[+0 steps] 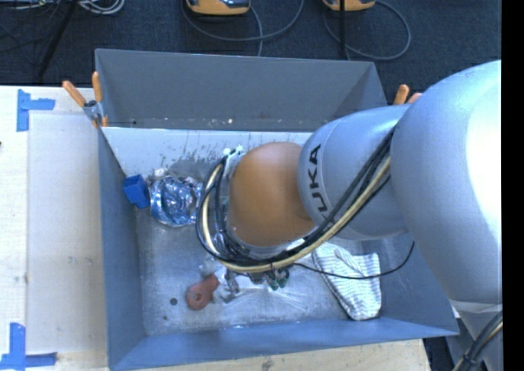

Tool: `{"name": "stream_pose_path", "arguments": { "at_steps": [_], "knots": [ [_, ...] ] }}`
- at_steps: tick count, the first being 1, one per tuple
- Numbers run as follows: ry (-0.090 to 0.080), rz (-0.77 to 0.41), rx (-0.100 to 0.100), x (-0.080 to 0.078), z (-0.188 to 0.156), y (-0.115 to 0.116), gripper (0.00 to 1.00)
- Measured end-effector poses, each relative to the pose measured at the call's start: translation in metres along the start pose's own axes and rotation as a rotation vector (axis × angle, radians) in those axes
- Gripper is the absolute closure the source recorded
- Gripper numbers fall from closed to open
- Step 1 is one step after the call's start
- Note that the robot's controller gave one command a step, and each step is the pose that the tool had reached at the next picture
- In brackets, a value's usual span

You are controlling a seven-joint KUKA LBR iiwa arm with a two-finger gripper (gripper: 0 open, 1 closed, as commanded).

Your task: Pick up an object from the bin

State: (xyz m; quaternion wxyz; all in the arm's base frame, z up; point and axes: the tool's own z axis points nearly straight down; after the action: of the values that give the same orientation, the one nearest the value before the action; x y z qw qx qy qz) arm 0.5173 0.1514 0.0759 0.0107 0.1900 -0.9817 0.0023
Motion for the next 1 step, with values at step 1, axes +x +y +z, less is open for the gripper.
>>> {"name": "stream_pose_path", "arguments": {
  "at_steps": [1],
  "knots": [
    [0.000,0.000,0.000,0.0000,0.0000,0.0000,1.00]
  ]
}}
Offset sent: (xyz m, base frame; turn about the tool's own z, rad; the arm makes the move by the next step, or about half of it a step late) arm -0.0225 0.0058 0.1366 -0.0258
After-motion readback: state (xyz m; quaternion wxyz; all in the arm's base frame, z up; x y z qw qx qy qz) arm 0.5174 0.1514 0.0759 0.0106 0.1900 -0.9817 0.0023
